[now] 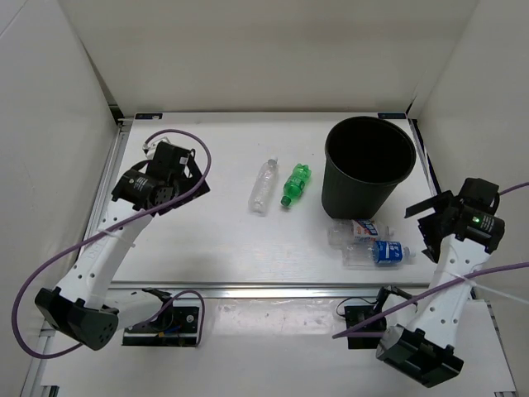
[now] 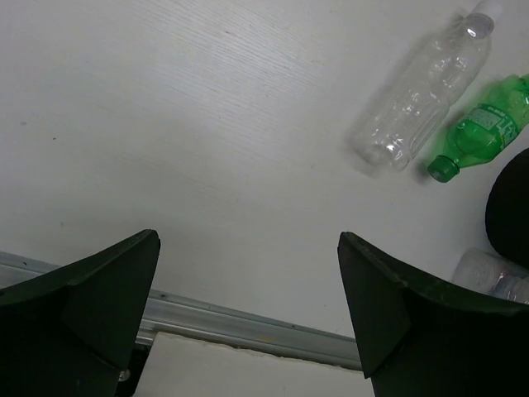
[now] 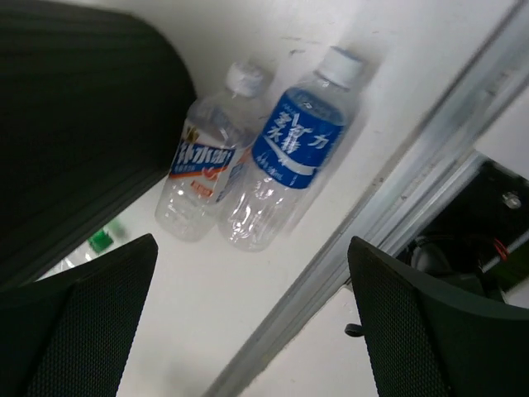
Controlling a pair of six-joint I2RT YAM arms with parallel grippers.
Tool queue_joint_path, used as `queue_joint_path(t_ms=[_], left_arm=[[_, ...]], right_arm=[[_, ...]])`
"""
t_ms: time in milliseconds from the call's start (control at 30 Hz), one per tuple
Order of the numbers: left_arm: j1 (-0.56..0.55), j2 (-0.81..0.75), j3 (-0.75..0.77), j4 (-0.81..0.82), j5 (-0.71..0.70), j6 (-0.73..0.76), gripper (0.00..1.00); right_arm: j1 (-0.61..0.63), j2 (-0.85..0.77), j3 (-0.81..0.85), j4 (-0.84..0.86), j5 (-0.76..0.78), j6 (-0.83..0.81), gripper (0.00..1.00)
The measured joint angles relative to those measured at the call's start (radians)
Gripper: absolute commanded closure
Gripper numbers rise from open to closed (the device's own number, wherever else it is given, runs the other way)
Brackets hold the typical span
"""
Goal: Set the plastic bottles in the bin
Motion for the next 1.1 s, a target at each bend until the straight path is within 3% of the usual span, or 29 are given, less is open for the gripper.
queue_joint_path(t_ms=[200,467,833,1100], left_arm=[[0.000,0.002,-0.064,0.017,0.051,-0.011,0.00],[0.000,0.011,-0.112,0.039,0.101,0.000,0.00],[0.000,0.014,-0.115,0.043,0.101,0.018,0.00],[0.000,0.040,-0.115,0.038,0.101,0.020,0.00]], right_arm=[[-0.015,0.031,-0.100,0.083,-0.183,-0.089,0.01],[-0.015,0.082,-0.266,0.213,-0.290,-0.059,0.01],[-0.031,0.161,-0.483,0.376,-0.326,-0.025,0.01],[-0.044,0.258,-0.525,0.465,-0.311,-0.021,0.01]])
